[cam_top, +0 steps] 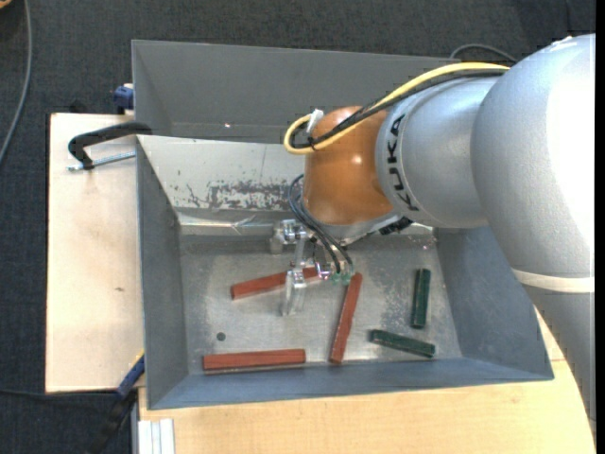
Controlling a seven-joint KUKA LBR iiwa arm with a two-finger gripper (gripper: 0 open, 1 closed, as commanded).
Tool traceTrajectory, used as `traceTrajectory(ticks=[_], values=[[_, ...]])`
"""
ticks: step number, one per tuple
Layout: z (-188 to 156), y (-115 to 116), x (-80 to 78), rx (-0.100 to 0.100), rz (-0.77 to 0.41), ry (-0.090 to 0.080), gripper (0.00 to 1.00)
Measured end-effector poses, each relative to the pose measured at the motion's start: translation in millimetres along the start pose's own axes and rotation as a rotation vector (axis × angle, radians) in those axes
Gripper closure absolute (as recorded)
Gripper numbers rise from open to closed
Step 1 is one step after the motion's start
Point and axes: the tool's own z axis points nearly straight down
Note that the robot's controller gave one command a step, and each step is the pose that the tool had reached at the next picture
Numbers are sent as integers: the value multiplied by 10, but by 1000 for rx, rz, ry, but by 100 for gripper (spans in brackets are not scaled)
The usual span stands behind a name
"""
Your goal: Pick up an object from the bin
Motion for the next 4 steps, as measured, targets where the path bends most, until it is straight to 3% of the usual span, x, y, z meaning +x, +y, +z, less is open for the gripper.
traceTrajectory(ticks=[1,4], values=[[-29,9,-118,-1,37,-5,100],[-59,11,-118,-1,38,-4,100]])
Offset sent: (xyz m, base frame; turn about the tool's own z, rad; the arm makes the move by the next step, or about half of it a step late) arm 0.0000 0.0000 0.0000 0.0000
